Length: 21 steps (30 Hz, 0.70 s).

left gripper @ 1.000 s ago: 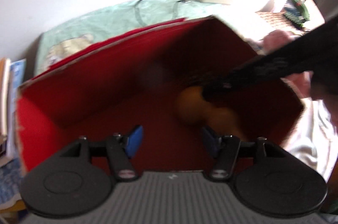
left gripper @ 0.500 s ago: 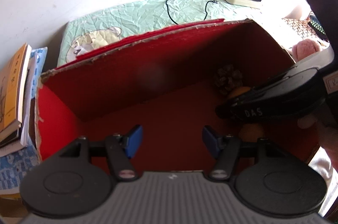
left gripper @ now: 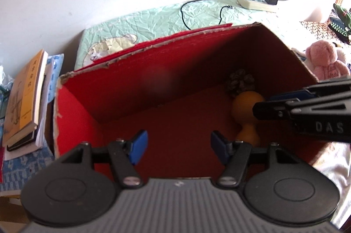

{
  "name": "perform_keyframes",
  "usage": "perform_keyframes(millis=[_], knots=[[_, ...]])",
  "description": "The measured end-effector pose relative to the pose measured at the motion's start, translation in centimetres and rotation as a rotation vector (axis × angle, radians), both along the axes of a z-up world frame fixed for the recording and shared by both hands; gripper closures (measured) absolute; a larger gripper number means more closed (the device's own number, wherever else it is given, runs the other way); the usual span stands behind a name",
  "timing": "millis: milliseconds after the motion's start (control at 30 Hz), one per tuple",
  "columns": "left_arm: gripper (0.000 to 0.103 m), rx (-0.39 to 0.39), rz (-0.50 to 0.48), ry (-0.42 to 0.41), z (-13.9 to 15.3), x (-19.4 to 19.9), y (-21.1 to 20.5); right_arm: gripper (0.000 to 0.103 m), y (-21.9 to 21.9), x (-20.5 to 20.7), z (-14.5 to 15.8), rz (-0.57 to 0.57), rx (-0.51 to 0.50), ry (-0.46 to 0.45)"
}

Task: Organize objects
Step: 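Withdraw the right gripper from the red box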

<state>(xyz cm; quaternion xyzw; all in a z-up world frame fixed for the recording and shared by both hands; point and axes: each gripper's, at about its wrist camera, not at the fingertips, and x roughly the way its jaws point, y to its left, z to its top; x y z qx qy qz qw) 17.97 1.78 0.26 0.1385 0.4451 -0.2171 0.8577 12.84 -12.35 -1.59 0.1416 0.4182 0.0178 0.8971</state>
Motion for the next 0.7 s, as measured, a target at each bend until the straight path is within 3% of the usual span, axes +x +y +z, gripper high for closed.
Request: perform_keyframes(millis=[200,467,700], knots=[[0.03,0.065,0.027,-0.043,1.1,-1.9,-0.9,0.071,0.3,-3.4,0.2,-0.021,-0.016,-0.108],[0.025,0.119,0.11,-0.071,2.2,-4.2,-1.5,0.07,-0.6,-5.7,1.9,-0.029,0.04,-0.134],[0.02,0.134,0.182,-0.098,3.1,-7.1,-1.7,0.054,-1.1,-8.8,2.4,-0.033,0.085,-0.179]])
